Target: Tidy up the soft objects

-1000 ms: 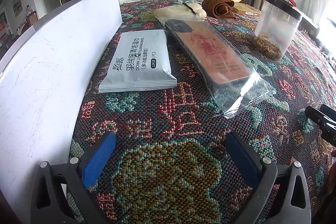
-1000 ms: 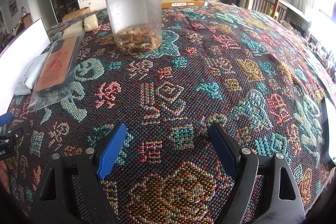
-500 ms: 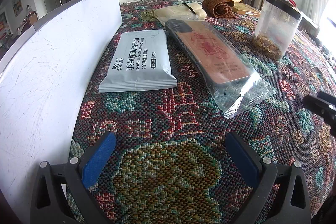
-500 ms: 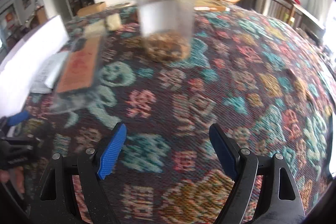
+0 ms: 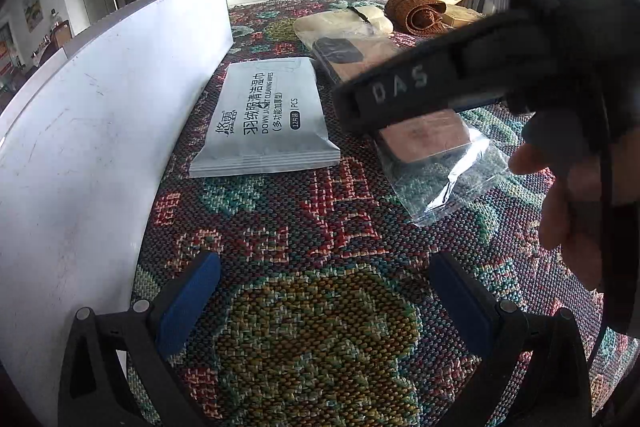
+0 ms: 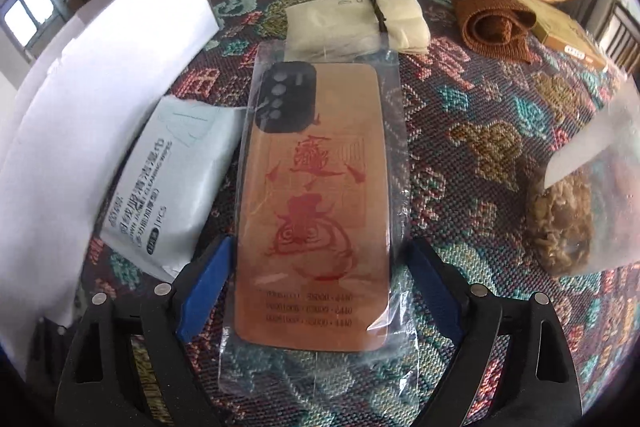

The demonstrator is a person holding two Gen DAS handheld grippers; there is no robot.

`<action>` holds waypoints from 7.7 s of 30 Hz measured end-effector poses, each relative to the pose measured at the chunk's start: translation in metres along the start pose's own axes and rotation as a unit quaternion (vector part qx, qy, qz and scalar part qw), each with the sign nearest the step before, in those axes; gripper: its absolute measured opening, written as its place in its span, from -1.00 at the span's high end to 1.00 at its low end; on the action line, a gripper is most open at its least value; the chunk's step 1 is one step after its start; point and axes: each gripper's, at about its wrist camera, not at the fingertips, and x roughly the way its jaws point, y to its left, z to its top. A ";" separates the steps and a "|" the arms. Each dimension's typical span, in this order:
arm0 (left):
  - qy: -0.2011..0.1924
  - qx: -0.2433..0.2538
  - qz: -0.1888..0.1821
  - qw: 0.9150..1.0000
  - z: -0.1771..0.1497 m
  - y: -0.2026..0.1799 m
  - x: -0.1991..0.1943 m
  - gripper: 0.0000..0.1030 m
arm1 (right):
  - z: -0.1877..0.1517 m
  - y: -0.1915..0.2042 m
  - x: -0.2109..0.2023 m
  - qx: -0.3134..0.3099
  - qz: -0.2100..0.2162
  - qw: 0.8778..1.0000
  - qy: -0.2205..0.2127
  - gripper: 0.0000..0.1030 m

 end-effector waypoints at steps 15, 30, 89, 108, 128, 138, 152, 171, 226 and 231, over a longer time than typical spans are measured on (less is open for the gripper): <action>0.000 0.000 0.000 1.000 0.000 0.000 0.000 -1.00 | -0.139 -0.086 -0.075 -0.027 -0.001 0.998 0.065 -0.52; 0.000 0.000 0.000 1.000 0.000 0.000 0.000 -1.00 | -0.096 -0.263 -0.076 0.159 -0.096 0.981 -0.056 -0.57; 0.030 -0.105 0.023 0.994 0.087 0.020 0.042 -1.00 | -0.198 -0.213 -0.112 0.204 -0.136 0.967 -0.066 -0.78; -0.016 -0.019 -0.065 0.998 0.098 -0.017 0.035 -0.86 | -0.195 -0.212 -0.111 0.207 -0.137 0.966 -0.072 -0.79; 0.048 0.068 -0.073 0.994 0.095 -0.043 0.062 -0.98 | -0.194 -0.213 -0.111 0.208 -0.138 0.965 -0.075 -0.79; 0.004 0.041 -0.027 0.999 0.089 -0.047 0.065 -1.00 | -0.191 -0.213 -0.108 0.211 -0.143 0.963 -0.083 -0.85; 0.004 0.040 -0.028 0.999 0.091 -0.046 0.068 -1.00 | -0.189 -0.213 -0.105 0.215 -0.147 0.961 -0.093 -0.87; 0.004 0.040 -0.028 0.999 0.091 -0.046 0.068 -1.00 | -0.188 -0.213 -0.105 0.215 -0.147 0.961 -0.094 -0.87; 0.004 0.040 -0.028 0.999 0.091 -0.046 0.068 -1.00 | -0.189 -0.213 -0.106 0.215 -0.147 0.961 -0.094 -0.87; 0.004 0.040 -0.028 0.999 0.091 -0.046 0.068 -1.00 | -0.189 -0.214 -0.107 0.217 -0.143 0.961 -0.095 -0.85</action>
